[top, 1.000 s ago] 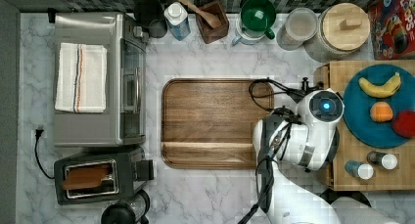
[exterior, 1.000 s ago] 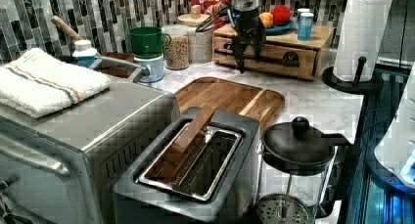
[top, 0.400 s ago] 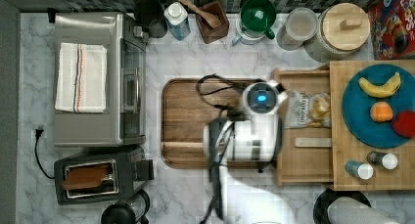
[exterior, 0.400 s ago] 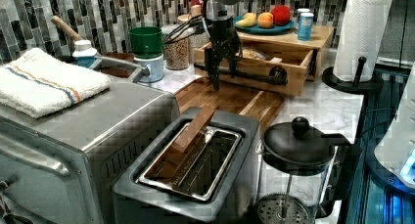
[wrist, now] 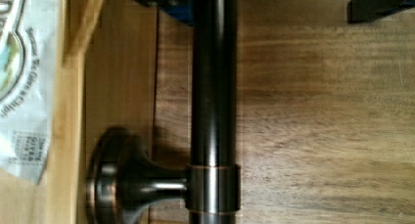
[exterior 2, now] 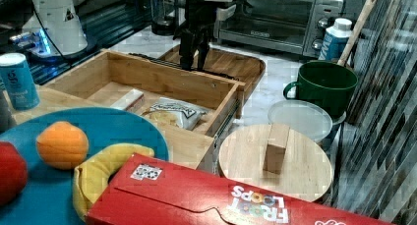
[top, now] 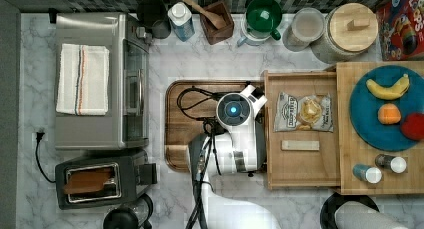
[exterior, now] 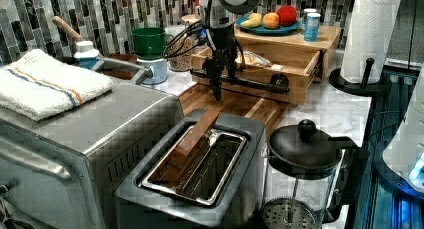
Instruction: Open the drawer.
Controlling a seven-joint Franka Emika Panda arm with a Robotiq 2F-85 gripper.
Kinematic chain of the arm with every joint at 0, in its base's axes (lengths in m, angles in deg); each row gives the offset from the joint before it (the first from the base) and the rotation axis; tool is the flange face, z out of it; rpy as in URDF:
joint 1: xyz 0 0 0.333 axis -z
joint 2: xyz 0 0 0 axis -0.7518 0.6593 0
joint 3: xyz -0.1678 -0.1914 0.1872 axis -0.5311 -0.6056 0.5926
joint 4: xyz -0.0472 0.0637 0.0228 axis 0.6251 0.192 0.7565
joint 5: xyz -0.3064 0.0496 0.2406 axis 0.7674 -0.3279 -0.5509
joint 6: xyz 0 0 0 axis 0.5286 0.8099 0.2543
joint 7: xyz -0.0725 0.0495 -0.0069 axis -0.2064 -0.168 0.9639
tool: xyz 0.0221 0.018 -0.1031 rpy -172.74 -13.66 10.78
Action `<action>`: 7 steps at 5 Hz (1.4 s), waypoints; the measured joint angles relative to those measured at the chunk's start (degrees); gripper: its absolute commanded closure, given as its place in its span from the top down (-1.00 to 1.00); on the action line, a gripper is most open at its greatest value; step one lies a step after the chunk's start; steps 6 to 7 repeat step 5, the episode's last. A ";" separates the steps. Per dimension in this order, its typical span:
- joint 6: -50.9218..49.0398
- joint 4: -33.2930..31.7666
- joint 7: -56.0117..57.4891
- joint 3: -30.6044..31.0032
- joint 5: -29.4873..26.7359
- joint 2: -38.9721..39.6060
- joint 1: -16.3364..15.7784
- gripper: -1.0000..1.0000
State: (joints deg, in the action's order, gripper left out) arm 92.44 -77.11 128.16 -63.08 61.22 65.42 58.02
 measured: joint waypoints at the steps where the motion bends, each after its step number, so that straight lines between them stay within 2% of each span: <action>1: 0.08 -0.67 -0.17 0.36 0.00 -0.96 0.18 1.00; 7: 0.00 -0.56 -1.29 0.69 -0.83 -1.13 0.52 1.00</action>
